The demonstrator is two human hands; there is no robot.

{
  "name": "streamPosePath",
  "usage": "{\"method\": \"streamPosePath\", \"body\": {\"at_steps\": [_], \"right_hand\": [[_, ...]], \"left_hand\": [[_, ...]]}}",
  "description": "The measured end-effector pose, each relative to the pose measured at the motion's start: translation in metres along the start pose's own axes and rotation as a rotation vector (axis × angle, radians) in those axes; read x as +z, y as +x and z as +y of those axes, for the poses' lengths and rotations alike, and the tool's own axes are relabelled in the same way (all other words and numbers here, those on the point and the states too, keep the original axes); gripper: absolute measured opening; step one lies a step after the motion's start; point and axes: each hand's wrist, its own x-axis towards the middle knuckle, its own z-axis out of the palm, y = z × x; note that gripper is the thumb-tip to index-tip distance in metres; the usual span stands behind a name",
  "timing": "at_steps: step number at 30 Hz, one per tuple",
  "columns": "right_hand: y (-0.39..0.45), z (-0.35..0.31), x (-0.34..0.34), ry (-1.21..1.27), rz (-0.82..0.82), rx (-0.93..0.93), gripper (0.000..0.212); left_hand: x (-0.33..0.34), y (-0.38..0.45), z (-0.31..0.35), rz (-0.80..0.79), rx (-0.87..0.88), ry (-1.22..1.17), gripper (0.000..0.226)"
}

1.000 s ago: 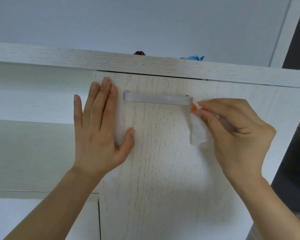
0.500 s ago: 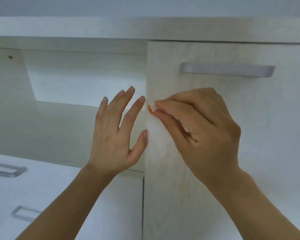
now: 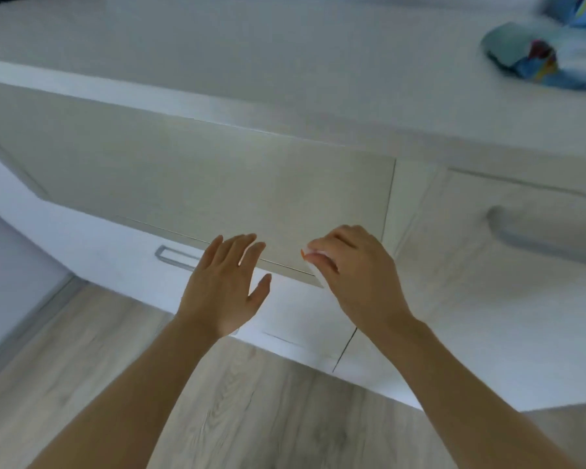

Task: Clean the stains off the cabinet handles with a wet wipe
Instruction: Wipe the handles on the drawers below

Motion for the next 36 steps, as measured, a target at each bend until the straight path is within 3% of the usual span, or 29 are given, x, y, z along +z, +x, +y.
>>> {"method": "streamPosePath", "body": {"at_steps": [8,14,22,24,30,36], "right_hand": [[0.036,-0.042,0.005,0.067,-0.278,0.263,0.003],[0.058,-0.097,0.063,0.063,-0.438,0.432,0.018],[0.085,-0.168,0.144,0.000,-0.407,0.653,0.014],[0.092,-0.175,0.154,-0.010,-0.392,0.676,0.012],[0.089,-0.176,0.174,-0.005,-0.324,0.686,0.008],[0.059,-0.157,0.208,-0.058,-0.203,0.570,0.003]], "left_hand": [[-0.035,-0.016,-0.063,-0.136,-0.041,0.031,0.059],[-0.023,-0.024,-0.147,-0.151,0.028,0.029,0.054],[0.000,-0.030,-0.276,-0.147,0.215,0.038,0.055],[0.006,-0.029,-0.295,-0.170,0.229,0.056,0.064],[0.031,-0.020,-0.302,-0.153,0.263,0.019,0.076],[0.086,-0.018,-0.294,-0.005,0.315,-0.008,0.087]]}}
